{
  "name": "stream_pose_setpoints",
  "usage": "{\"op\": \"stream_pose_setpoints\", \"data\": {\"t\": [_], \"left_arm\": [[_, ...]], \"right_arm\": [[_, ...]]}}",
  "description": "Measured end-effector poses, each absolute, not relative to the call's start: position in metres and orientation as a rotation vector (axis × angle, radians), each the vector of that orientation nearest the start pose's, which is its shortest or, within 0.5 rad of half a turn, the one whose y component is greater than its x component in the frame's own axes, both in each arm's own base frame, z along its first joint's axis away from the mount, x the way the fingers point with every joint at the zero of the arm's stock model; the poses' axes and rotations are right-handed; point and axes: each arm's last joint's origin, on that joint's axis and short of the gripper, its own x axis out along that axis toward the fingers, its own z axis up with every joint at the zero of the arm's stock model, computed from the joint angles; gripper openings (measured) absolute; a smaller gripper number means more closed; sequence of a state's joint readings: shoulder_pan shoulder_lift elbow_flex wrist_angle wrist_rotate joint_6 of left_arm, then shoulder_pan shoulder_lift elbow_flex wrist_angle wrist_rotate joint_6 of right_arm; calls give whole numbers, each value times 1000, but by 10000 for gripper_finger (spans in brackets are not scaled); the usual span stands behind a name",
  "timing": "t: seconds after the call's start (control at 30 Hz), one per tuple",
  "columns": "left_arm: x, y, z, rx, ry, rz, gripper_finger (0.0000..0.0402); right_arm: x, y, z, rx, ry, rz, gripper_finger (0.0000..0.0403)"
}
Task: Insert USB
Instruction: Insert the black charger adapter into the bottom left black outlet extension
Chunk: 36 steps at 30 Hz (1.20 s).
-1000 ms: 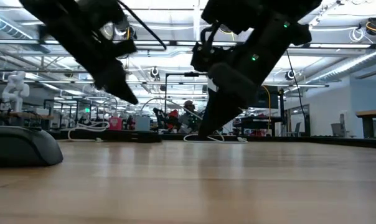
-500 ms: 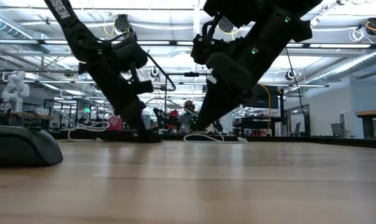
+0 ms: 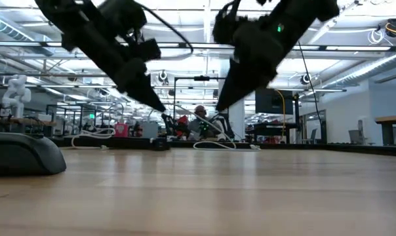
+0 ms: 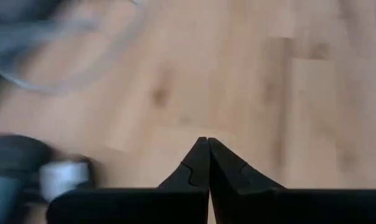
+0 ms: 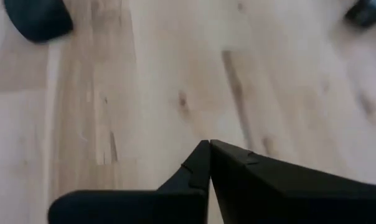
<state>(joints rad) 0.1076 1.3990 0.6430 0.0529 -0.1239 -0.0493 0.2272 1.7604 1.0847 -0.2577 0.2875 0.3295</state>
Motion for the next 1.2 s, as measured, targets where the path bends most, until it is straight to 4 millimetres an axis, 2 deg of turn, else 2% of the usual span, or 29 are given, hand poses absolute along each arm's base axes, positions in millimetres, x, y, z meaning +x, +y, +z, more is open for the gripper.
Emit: {"op": "stream_pose_setpoints", "data": {"t": [0.1, 0.2, 0.37, 0.53, 0.73, 0.93, 1.07, 1.2], "left_arm": [[258, 38, 184, 175, 741, 349, 0], [251, 61, 180, 334, 839, 454, 5], [248, 115, 169, 297, 935, 592, 7], [258, 141, 171, 268, 929, 527, 9], [270, 147, 163, 256, 980, 482, 10], [268, 146, 149, 226, 1063, 462, 10], [266, 136, 145, 150, 1109, 431, 10], [272, 117, 145, 83, 1093, 357, 10]], "right_arm": [[345, 67, 196, 21, 834, -199, 0], [344, 56, 205, -27, 815, -200, 0], [347, 31, 208, -84, 813, -225, 0], [349, 12, 208, -99, 817, -242, 0], [352, -3, 210, -103, 788, -228, 0], [352, -14, 210, -106, 794, -221, 0], [352, -15, 210, -111, 797, -201, 0], [352, -15, 210, -114, 800, -198, 0]]}}
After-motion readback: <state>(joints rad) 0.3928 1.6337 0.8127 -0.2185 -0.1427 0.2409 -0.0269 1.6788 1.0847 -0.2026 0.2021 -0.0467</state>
